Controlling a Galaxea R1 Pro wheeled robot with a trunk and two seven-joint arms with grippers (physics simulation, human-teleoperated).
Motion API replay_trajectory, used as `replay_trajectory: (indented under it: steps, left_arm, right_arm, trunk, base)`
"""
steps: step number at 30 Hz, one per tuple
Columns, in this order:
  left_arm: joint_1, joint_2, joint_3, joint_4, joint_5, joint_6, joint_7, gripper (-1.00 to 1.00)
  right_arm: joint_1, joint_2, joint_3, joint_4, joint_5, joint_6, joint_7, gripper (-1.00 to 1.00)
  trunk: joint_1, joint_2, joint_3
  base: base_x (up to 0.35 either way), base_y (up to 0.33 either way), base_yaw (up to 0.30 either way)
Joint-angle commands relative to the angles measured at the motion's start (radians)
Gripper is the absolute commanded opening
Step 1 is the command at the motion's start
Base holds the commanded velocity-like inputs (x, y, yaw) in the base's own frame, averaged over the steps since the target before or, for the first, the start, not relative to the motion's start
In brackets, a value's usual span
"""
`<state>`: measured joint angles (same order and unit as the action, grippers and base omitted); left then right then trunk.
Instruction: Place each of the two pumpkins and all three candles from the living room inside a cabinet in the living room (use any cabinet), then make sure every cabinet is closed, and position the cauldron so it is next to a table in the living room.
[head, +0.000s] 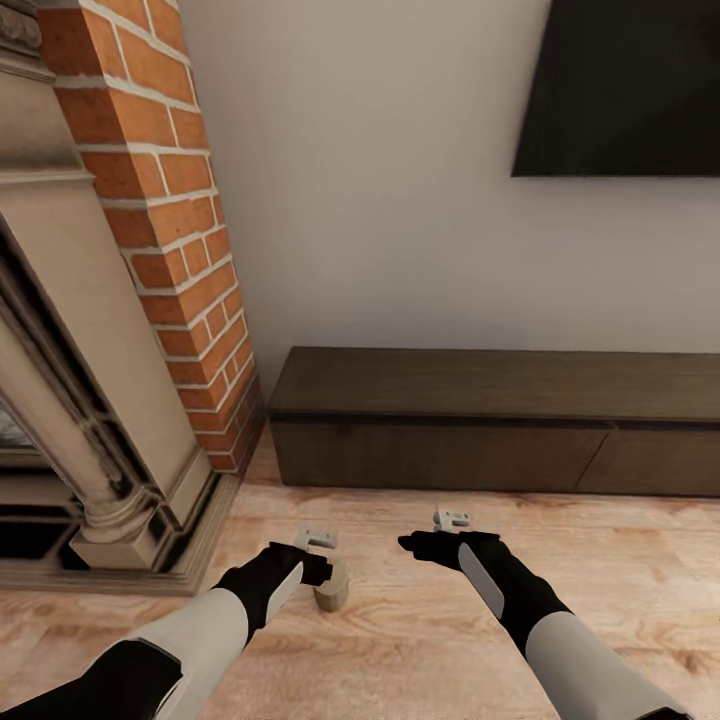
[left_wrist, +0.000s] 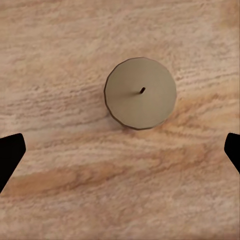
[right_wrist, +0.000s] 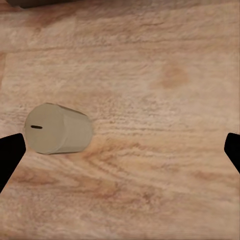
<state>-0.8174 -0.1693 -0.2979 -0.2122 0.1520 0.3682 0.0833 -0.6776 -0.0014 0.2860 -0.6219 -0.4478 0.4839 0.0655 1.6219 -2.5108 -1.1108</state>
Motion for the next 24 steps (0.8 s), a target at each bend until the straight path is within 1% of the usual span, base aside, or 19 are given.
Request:
replay_trajectory:
  steps: [1,4,17,20,24]
  left_arm:
    - [0.000,0.000,-0.007,-0.002,0.011,0.004,0.006,1.00]
    - [0.000,0.000,-0.007,-0.002,0.011,0.003,0.006,1.00]
    - [0.000,0.001,-0.007,-0.002,0.011,0.003,0.006,1.00]
    - [0.000,0.001,-0.007,-0.002,0.011,0.003,0.006,1.00]
    - [0.000,0.002,-0.007,-0.002,0.011,0.003,0.007,1.00]
  right_arm:
    - [0.000,0.000,0.001,-0.001,0.002,0.004,0.002,1.00]
    - [0.000,0.000,0.000,-0.001,0.002,0.004,0.002,1.00]
    - [0.000,0.001,0.001,-0.001,0.004,0.004,0.002,1.00]
    - [0.000,0.001,0.001,-0.001,0.004,0.004,0.002,1.00]
    - [0.000,0.001,0.001,-0.001,0.004,0.004,0.002,1.00]
  trunk:
    - [0.000,-0.001,-0.005]
    - [0.002,-0.001,-0.016]
    - [0.007,-0.004,-0.061]
    - [0.009,-0.005,-0.071]
    - [0.011,-0.006,-0.087]
  base:
    - [0.000,0.000,-0.052]
    - [0.000,0.000,-0.151]
    - [0.000,0.000,-0.254]
    - [0.000,0.000,-0.133]
    - [0.000,0.000,-0.044]
